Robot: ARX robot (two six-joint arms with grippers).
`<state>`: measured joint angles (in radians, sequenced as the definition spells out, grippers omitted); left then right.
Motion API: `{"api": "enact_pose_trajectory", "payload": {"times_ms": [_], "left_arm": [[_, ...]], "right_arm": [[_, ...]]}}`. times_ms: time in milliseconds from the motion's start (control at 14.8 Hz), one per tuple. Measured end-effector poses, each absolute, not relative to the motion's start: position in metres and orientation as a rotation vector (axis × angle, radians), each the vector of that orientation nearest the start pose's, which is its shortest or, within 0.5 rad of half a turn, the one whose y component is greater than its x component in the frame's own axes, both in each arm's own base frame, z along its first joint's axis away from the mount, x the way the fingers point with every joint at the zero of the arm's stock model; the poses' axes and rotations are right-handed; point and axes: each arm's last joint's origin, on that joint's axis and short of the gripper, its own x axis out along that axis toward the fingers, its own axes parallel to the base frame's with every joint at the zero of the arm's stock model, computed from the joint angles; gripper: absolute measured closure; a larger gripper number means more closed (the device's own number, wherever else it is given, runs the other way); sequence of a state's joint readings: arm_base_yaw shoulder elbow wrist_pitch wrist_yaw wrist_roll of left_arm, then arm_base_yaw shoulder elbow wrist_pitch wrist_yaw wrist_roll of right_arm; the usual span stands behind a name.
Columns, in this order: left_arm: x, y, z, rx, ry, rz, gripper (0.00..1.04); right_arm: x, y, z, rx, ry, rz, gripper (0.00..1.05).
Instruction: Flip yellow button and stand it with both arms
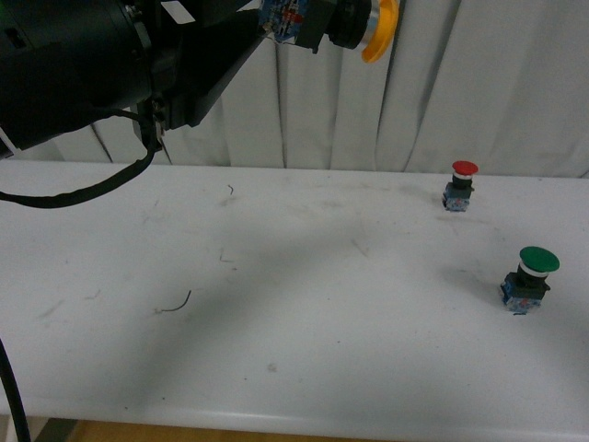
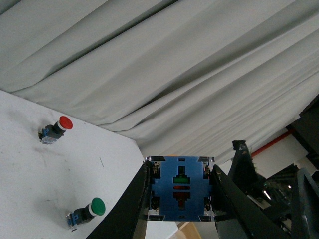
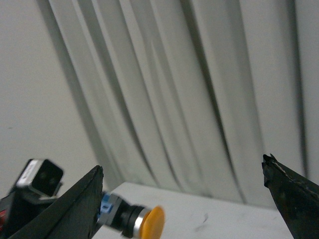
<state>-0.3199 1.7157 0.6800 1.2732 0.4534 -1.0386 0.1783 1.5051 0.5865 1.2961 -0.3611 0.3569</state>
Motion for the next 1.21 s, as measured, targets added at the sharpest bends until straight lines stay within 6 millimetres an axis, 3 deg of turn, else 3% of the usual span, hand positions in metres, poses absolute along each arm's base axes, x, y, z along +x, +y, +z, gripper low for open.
{"api": "enact_pose_trajectory", "payload": {"times_ms": [135, 270, 675, 1012, 1215], "left_arm": [[0.308, -0.115, 0.203, -0.956, 0.184, -0.825, 0.74], [0.310, -0.115, 0.200, -0.952, 0.191, -0.822, 0.74], [0.313, -0.115, 0.201, -0.947, 0.183, -0.824, 0.74], [0.313, -0.115, 0.201, -0.947, 0.182, -0.824, 0.74], [0.313, -0.114, 0.201, -0.947, 0.182, -0.822, 0.74]], "right_arm": [[0.281, 0.066, 0.211, 0.522, -0.051, 0.716, 0.06], [0.289, 0.067, 0.187, 0.752, 0.121, 0.703, 0.06], [0.322, 0.084, 0.196, 1.127, 0.240, 0.747, 0.06], [0.350, 0.101, 0.193, 1.288, 0.274, 0.731, 0.06], [0.351, 0.127, 0.184, 1.324, 0.350, 0.770, 0.06]]}}
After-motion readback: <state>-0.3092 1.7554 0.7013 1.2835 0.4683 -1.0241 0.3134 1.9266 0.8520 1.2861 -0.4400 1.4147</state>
